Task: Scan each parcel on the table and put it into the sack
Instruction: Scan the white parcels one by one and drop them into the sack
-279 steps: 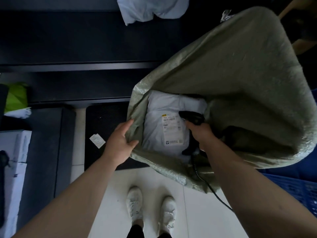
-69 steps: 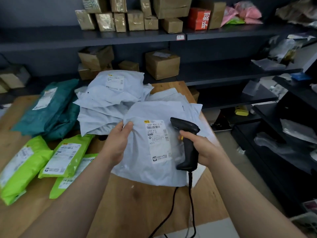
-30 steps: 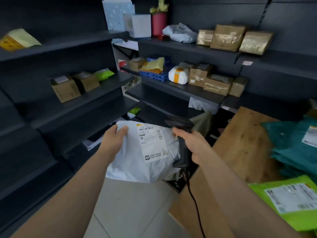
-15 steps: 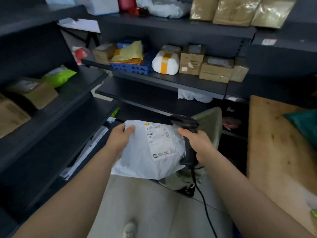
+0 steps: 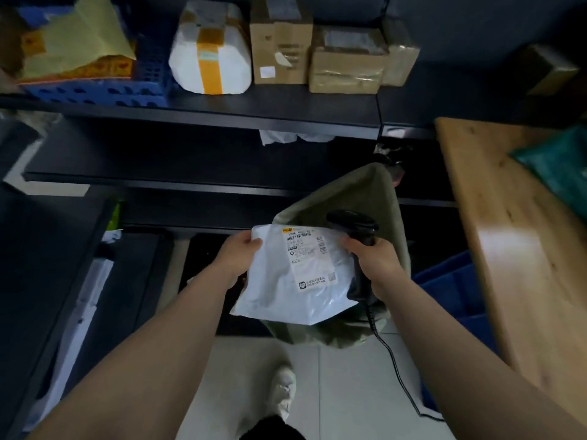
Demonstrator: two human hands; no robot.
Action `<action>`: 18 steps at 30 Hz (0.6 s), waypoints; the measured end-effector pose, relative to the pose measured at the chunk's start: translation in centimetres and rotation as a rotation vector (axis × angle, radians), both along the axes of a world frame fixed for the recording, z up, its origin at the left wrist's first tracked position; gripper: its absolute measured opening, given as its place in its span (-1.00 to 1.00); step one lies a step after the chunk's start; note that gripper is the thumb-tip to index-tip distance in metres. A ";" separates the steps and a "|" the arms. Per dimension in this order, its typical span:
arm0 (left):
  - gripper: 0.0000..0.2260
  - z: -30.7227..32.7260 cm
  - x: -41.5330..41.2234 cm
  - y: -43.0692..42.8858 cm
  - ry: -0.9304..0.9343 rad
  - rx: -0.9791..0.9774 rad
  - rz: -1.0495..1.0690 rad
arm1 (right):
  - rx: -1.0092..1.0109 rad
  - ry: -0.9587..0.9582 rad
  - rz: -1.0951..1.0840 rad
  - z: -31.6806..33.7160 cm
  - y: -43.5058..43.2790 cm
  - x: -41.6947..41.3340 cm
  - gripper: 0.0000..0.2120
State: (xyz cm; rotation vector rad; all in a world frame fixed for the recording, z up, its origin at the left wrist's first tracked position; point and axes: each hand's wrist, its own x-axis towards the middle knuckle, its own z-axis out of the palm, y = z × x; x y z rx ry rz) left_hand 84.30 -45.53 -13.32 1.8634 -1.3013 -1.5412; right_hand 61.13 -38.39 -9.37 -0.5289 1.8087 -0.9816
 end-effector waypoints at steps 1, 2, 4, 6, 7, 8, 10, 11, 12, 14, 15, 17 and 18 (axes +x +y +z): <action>-0.80 -1.4 -0.4 -1.1 -0.007 0.022 -0.024 | 0.020 -0.001 -0.007 -1.2 -1.0 -0.2 -0.89; -0.78 -2.8 -0.8 -2.1 -0.019 0.037 -0.047 | 0.036 -0.001 -0.014 -2.5 -2.0 -0.4 -0.86; -0.76 -5.8 -1.5 -3.8 -0.037 0.058 -0.079 | 0.060 0.011 -0.039 -5.3 -3.6 -0.7 -0.80; -0.75 -8.7 -2.0 -5.2 -0.038 0.085 -0.127 | 0.083 0.028 -0.070 -8.1 -5.1 -0.9 -0.82; -0.76 -9.9 -2.1 -5.8 -0.034 0.099 -0.150 | 0.093 0.032 -0.086 -9.2 -5.7 -1.0 -0.85; -0.76 -11.5 -2.1 -6.5 -0.025 0.116 -0.167 | 0.104 0.032 -0.106 -10.5 -6.3 -1.0 -0.86; -0.79 -14.6 -2.1 -7.7 -0.058 0.127 -0.197 | 0.120 0.036 -0.148 -12.8 -7.3 -1.1 -0.87; -0.78 -16.1 -2.1 -8.2 -0.114 0.123 -0.212 | 0.128 0.039 -0.167 -13.8 -7.7 -1.1 -0.86; -0.74 -17.5 -2.1 -8.7 -0.175 0.126 -0.217 | 0.137 0.045 -0.182 -14.7 -7.9 -1.2 -0.85; -0.52 -20.2 -2.3 -9.4 -0.257 0.197 -0.206 | 0.139 0.059 -0.197 -16.5 -8.4 -1.4 -0.84; -0.41 -21.4 -2.5 -9.7 -0.277 0.246 -0.210 | 0.135 0.074 -0.196 -17.2 -8.5 -1.5 -0.83; -0.31 -23.6 -2.9 -10.0 -0.268 0.315 -0.224 | 0.128 0.123 -0.188 -18.6 -8.7 -1.6 -0.84; -0.29 -24.4 -3.1 -10.1 -0.252 0.339 -0.227 | 0.126 0.155 -0.181 -19.1 -8.8 -1.7 -0.86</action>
